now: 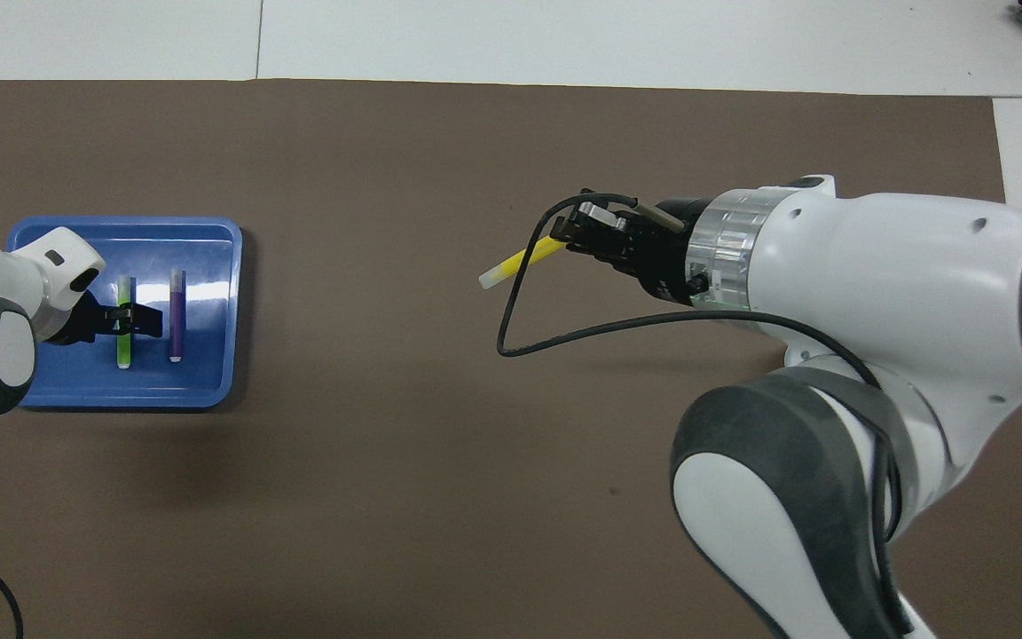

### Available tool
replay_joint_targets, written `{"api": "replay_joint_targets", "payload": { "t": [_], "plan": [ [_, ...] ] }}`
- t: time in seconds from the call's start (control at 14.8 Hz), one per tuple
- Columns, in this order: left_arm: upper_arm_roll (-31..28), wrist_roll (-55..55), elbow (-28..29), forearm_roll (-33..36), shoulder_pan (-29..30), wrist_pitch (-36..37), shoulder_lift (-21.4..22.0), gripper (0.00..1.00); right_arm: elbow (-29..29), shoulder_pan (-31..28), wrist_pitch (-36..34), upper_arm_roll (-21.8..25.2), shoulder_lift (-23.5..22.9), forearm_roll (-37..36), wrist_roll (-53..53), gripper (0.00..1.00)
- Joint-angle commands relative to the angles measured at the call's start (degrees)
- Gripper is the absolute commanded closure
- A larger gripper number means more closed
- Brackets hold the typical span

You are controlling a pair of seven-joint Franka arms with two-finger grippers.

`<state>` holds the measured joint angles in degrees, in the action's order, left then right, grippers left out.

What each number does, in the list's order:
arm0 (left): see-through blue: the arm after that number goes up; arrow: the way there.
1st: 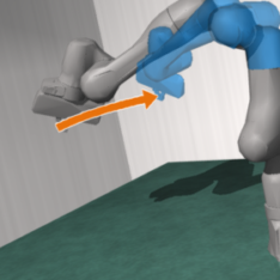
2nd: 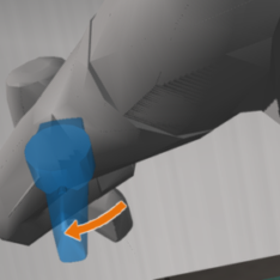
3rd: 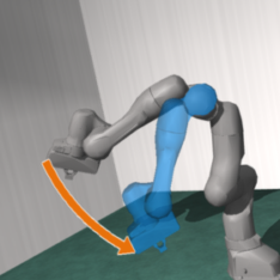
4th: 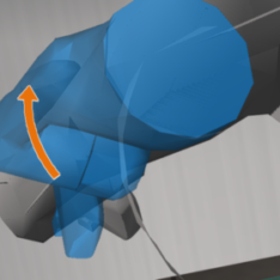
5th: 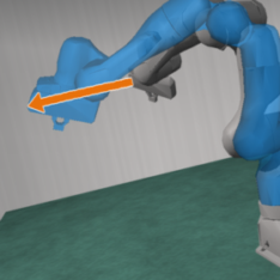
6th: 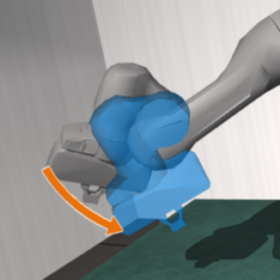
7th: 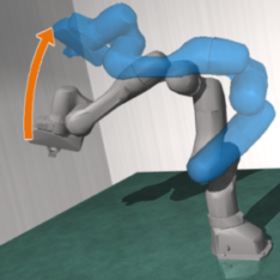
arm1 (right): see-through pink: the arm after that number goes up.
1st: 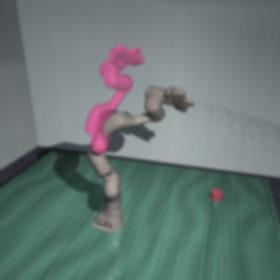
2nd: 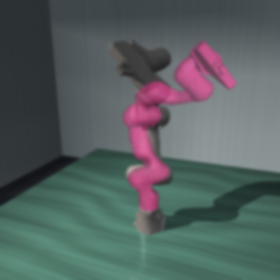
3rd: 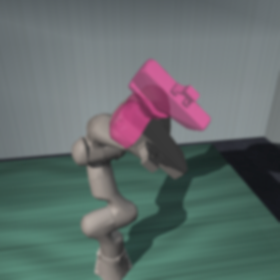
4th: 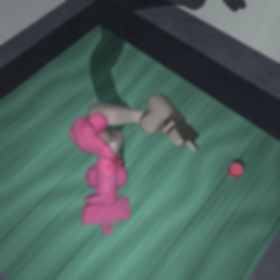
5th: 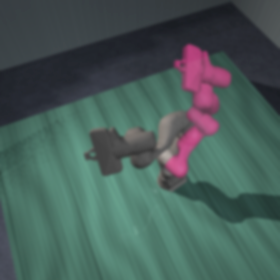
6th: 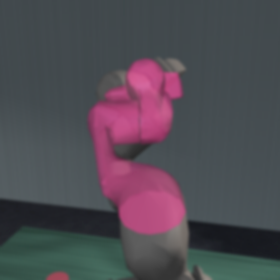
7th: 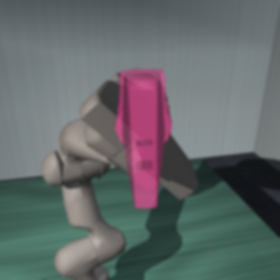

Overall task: Right arm passes pens to left for tray arrangement
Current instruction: 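Carry the yellow pen toward the left gripper while the left gripper approaches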

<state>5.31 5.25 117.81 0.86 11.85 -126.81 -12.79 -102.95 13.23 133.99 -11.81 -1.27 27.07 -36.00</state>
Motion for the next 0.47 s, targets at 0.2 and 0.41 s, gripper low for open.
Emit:
{"api": "replay_joint_targets", "payload": {
  "t": [0.2,0.41],
  "plan": [
    [1.01,-14.59,-13.03,-6.99,-1.56,22.98,1.80,0.00,-6.63,5.92,13.36,0.29,0.74,2.02,-7.40,1.00],
    [3.47,-35.68,-12.96,-11.38,-3.49,24.24,5.14,0.00,-9.10,9.18,20.43,0.29,0.13,2.02,-7.76,1.00]
  ]
}}
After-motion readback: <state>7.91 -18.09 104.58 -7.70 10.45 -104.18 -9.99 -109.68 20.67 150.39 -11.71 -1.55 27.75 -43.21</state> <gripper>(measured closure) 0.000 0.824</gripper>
